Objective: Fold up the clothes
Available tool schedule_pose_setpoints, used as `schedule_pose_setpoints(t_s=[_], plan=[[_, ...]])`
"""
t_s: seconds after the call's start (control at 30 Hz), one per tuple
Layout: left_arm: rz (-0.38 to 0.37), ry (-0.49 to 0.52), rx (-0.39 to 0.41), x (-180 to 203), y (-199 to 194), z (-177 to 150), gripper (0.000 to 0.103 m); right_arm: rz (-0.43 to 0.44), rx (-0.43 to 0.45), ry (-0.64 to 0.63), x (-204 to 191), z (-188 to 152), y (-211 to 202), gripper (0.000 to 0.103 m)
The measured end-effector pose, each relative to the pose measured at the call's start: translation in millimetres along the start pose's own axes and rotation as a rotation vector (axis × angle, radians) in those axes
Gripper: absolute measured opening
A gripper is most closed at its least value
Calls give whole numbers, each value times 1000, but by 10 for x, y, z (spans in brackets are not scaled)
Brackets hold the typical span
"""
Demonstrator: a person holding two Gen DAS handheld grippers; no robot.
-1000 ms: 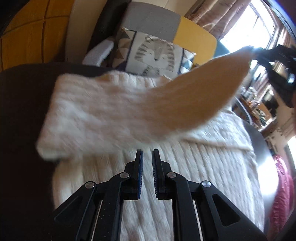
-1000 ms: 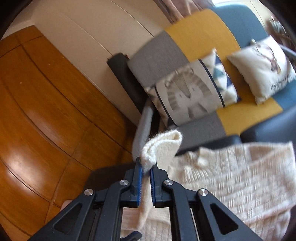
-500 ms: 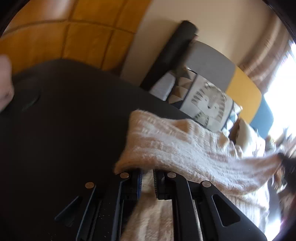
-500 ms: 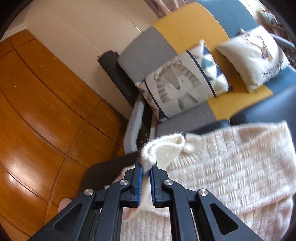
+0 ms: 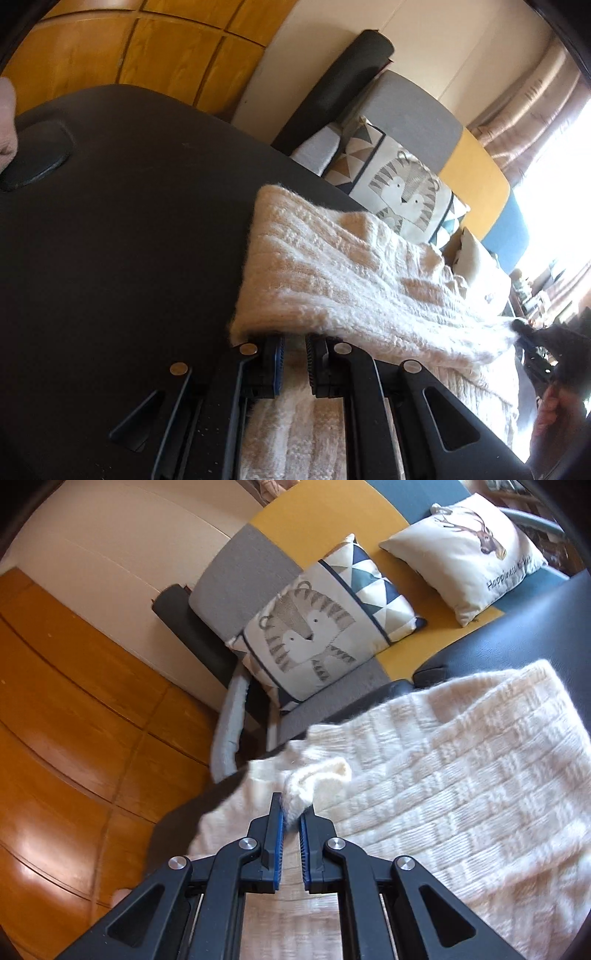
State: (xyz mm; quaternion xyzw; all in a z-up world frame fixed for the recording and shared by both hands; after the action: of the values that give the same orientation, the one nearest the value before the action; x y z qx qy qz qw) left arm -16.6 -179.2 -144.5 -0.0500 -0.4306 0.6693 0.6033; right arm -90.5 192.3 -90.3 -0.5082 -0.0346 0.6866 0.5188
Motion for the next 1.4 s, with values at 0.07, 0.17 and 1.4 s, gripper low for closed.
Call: schedule_pose_setpoints(t_s=[0.07,0.17,1.4], plan=[[-8,4,-11,21,21,-9,11,-40,-14,6,119,-34,55,6],[-22,-4,-28,25,53,-17,15,-79,-38,41,319,-107,132,6],[92,276,12,874,-57,22,22,-78,105,-30,512,-384,32,5]])
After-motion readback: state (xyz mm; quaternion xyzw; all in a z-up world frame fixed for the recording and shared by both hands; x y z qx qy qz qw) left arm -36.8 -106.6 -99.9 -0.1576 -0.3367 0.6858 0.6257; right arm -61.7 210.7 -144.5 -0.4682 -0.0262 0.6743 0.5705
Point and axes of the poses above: each gripper's, at about its wrist camera, not at the fingertips, and y roughly the way its jaws point, x to its right, z to its top, the point moved 2 cm from there along y, roughly the way its jaws point, and after that the axes turned 1 degree about y, right-handed, at the moved point
